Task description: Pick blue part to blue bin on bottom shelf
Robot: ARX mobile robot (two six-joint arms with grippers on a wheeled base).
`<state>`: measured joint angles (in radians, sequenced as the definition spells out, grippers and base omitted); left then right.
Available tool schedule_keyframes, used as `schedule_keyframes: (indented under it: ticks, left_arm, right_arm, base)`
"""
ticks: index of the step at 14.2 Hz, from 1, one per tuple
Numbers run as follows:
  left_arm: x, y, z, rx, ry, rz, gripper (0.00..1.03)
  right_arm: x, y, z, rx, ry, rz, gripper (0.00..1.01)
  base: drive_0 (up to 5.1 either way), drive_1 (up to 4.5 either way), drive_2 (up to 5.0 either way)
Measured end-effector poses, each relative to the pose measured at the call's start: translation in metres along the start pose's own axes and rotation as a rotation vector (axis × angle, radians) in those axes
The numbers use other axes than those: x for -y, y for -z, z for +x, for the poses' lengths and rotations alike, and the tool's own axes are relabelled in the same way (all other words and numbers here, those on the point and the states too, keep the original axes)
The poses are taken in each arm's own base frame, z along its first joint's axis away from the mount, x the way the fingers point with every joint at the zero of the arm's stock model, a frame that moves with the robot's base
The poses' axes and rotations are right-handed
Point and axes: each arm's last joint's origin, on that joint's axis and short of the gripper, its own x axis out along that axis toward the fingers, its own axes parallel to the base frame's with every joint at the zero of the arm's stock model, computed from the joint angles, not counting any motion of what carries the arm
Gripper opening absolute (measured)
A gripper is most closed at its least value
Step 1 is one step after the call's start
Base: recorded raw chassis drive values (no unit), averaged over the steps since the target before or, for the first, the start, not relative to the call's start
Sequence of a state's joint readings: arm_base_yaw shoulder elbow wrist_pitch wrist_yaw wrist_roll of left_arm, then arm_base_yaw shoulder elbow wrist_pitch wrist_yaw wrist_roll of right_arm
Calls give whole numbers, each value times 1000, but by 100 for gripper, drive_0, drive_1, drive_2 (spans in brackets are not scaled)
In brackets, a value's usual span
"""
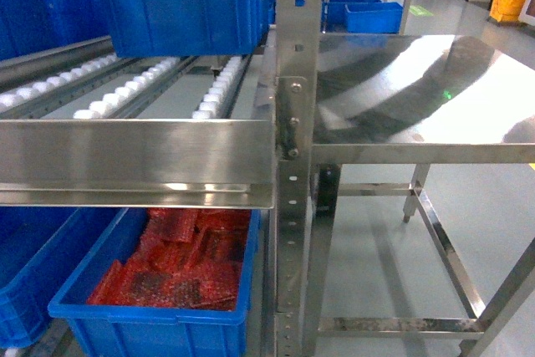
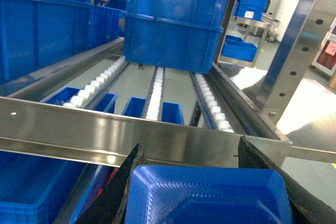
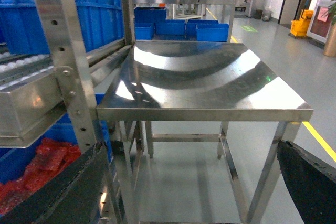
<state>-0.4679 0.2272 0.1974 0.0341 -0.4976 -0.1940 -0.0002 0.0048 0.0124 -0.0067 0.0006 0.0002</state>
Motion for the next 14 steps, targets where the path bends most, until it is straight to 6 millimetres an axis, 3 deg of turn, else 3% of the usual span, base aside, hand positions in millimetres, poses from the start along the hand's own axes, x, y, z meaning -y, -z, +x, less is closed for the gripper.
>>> schedule_keyframes:
  ticks: [14]
  left_arm:
    - [0, 0, 0, 2, 1, -1, 43]
  right_arm:
    - [0, 0, 0, 1, 0, 0, 98]
  base:
    - [-491, 245, 245]
